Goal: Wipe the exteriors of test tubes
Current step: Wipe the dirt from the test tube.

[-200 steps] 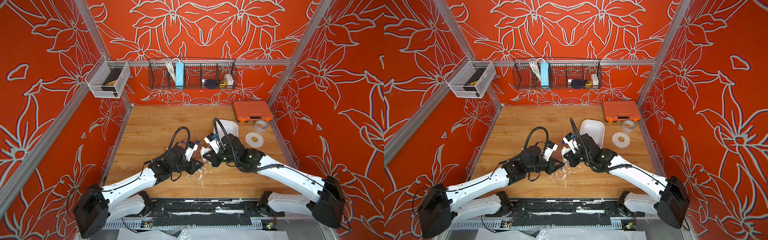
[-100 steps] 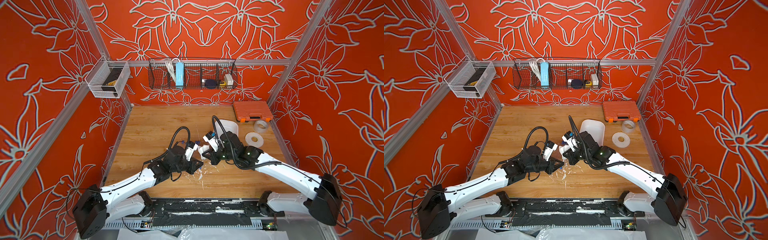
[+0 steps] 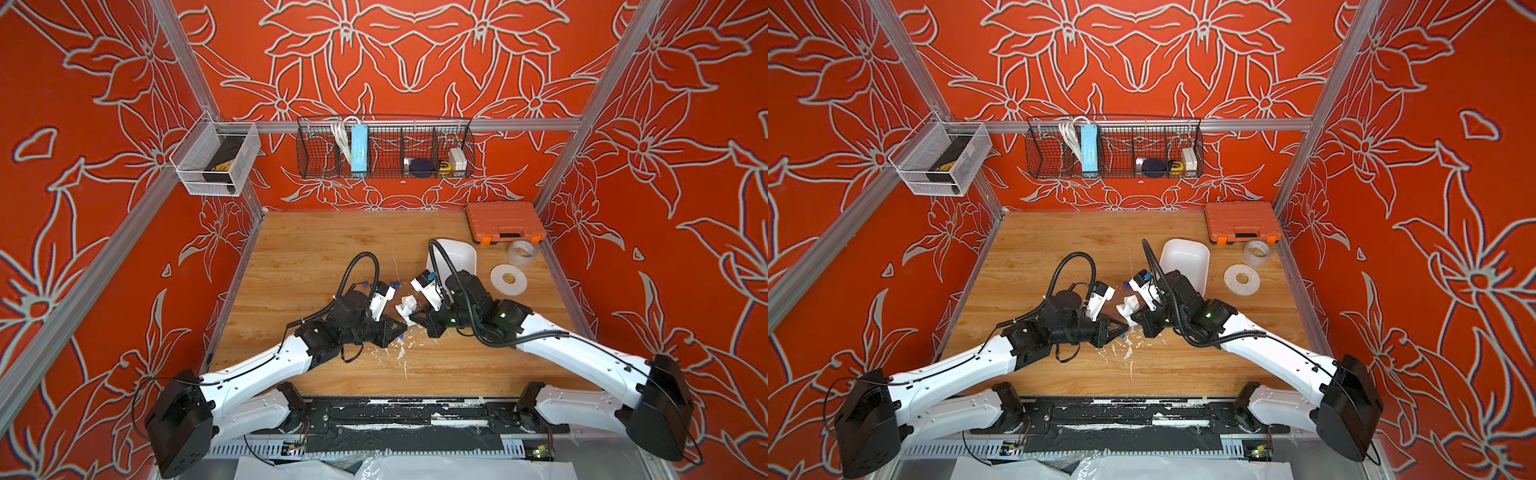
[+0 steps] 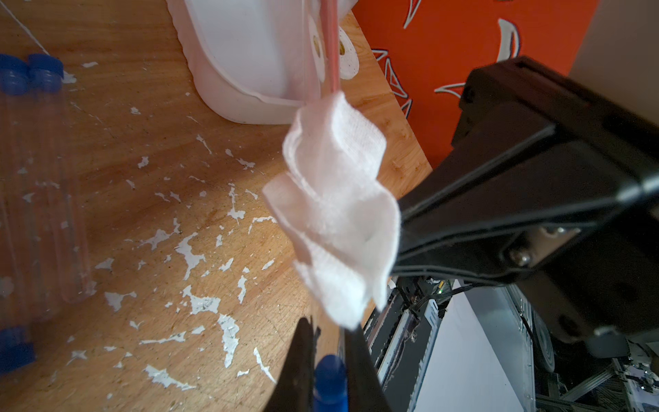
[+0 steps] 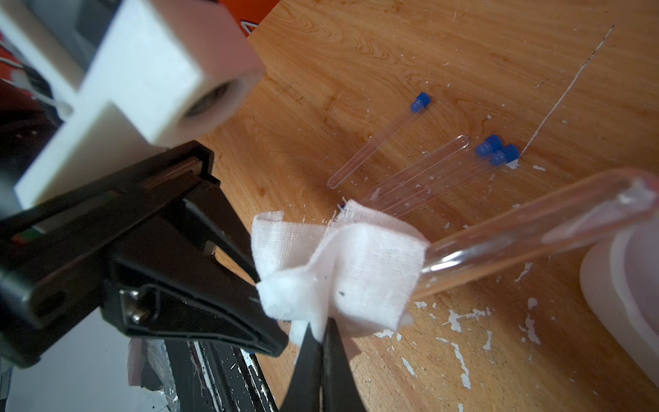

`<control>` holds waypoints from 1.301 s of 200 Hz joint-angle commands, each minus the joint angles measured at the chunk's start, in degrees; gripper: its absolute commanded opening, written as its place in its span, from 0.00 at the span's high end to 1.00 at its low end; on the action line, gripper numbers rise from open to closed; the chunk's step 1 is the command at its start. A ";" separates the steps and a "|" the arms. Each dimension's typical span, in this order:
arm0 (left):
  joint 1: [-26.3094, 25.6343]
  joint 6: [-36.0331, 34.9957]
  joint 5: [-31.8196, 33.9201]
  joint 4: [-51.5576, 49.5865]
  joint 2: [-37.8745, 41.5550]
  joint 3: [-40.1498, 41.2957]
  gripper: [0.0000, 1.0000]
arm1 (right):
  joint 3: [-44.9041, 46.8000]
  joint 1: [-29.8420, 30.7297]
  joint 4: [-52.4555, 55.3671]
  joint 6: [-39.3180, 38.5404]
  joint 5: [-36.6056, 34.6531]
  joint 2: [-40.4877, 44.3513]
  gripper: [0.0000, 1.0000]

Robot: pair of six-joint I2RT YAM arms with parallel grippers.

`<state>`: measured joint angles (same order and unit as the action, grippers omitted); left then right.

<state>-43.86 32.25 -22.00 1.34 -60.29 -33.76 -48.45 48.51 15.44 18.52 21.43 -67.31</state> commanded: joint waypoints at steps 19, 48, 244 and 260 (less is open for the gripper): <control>-0.61 0.35 -4.54 2.61 3.16 -2.80 0.91 | -1.64 -0.08 1.58 -2.33 -3.98 -0.42 1.00; -0.62 0.04 -3.68 1.75 3.16 -2.80 0.91 | -2.56 -0.43 3.21 -3.03 -5.02 0.73 1.00; -0.62 -0.72 -1.25 0.59 5.32 -0.65 0.90 | -1.59 -8.05 4.25 -3.57 3.14 5.48 1.00; -0.62 -0.87 -0.99 0.83 4.87 -0.78 0.90 | -0.75 -5.77 3.38 -2.58 2.66 6.09 1.00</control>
<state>-44.21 32.18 -23.27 0.49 -54.85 -34.39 -50.61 40.10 21.54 13.96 23.27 -62.94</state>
